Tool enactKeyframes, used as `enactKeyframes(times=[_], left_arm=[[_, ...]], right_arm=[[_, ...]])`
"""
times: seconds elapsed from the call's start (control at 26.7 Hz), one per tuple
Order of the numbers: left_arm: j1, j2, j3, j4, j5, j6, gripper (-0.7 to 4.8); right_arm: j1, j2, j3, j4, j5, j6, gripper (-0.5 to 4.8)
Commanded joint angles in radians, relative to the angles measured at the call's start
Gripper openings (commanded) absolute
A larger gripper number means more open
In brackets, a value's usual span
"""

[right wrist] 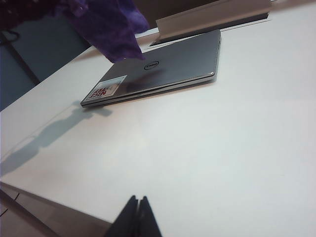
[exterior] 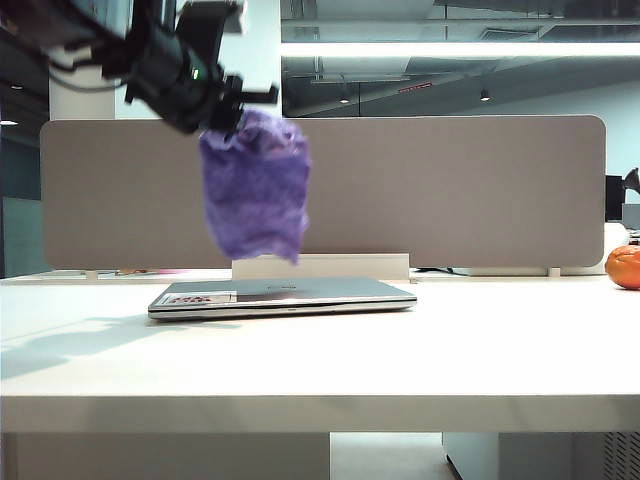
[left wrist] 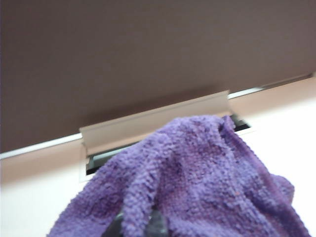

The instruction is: Pick up the purple rag and put it over the laptop.

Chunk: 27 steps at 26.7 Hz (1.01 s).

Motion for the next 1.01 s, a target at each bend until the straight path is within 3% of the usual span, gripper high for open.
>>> enactKeyframes(times=[0.04, 0.37, 0.6, 1.01], left_arm=[[0.027, 0.079, 0.044, 0.046, 0.016, 0.006, -0.06], [0.032, 0.335, 0.321, -0.010, 0.054, 0.006, -0.06], [0.032, 0.425, 0.494, -0.233, 0.054, 0.006, -0.06], [0.032, 0.464, 0.512, -0.502, 0.057, 0.006, 0.16]], right_arm=[[0.000, -0.001, -0.004, 0.015, 0.003, 0.000, 0.22], [0.000, -0.001, -0.004, 0.015, 0.003, 0.000, 0.22], [0.000, -0.001, -0.004, 0.015, 0.004, 0.000, 0.22], [0.000, -0.001, -0.004, 0.015, 0.007, -0.001, 0.22]])
